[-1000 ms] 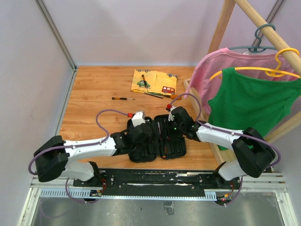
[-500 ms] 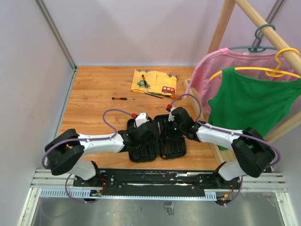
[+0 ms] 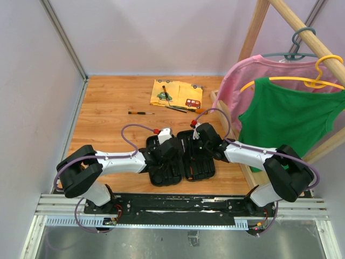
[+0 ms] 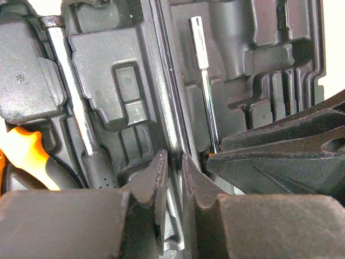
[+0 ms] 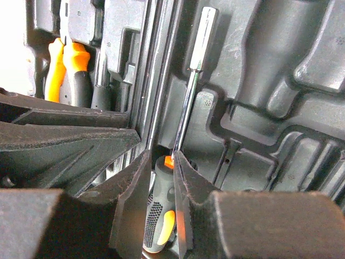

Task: Sort the tools into containers
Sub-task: Adjust the screwdriver in the storage box.

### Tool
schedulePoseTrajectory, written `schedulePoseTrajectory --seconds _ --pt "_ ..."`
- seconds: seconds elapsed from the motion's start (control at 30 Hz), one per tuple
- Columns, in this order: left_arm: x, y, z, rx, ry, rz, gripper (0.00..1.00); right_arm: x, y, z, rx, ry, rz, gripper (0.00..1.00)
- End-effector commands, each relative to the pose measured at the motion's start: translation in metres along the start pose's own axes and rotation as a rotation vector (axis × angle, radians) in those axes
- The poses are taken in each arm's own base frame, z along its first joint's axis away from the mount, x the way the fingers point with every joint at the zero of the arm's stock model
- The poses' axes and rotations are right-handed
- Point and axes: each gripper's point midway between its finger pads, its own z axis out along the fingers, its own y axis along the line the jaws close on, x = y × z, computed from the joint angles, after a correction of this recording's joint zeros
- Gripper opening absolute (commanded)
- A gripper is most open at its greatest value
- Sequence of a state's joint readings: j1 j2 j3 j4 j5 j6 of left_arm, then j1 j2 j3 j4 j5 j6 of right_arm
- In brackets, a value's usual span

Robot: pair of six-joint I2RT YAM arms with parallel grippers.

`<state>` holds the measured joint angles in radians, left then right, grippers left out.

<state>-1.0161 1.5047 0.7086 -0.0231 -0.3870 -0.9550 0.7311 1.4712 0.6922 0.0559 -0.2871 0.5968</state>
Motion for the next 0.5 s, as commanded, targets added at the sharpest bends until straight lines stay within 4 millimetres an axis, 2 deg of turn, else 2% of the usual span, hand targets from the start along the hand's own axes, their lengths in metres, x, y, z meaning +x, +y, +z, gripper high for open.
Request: schedulePoseTrajectory --seconds 0.0,0.13,0.33,0.47 --pt "0.007 0.016 0.008 -0.052 0.016 0.019 0.12 0.009 0.005 0.0 0.002 0.027 -0.018 0.25" --pt "0.007 0.016 0.008 -0.055 0.019 0.018 0.1 0.013 0.001 -0.003 0.049 0.043 -0.041 0.24" --pt "0.007 0.016 0.008 -0.055 0.018 0.011 0.09 0.018 0.0 -0.012 0.114 0.06 -0.095 0.15" --pt "0.007 0.016 0.008 -0.058 0.019 0.007 0.09 0.029 0.003 -0.013 0.118 0.102 -0.117 0.15"
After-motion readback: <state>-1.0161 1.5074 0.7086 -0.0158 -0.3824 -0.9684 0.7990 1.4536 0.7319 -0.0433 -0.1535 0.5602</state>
